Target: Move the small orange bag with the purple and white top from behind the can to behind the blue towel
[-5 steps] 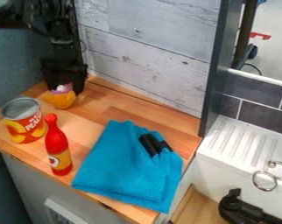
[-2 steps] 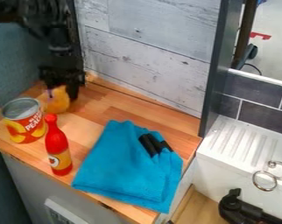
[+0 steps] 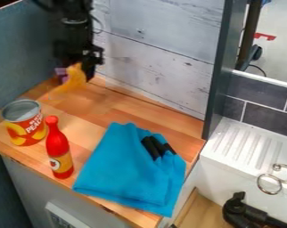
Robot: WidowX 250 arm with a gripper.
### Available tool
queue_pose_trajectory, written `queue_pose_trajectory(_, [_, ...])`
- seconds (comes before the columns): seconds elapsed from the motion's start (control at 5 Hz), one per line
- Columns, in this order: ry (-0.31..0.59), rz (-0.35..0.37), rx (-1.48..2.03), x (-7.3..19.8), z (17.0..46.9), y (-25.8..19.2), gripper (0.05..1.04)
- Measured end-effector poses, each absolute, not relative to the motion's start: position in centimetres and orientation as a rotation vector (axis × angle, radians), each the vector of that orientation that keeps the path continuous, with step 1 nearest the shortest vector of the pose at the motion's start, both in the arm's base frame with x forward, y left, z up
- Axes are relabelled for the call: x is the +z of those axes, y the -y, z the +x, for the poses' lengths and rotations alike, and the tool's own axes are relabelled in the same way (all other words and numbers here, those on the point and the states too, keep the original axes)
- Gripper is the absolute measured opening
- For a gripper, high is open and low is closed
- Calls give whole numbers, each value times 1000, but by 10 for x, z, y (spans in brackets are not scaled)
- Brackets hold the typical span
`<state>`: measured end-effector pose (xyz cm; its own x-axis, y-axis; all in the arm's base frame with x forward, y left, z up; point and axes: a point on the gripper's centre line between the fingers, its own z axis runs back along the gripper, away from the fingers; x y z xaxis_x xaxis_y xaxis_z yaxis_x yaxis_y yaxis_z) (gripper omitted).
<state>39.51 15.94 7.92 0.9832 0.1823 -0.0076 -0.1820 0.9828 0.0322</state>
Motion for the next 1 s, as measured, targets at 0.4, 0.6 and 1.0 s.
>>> queue_pose_trajectory(0.4, [-18, -24, 118, 78, 411, -92, 562])
queue_pose_trajectory(0.6, [50, -18, 108, 73, 425, -67, 563])
queue_pose_trajectory(1.0, [103, -3, 320, 47, 419, -65, 562])
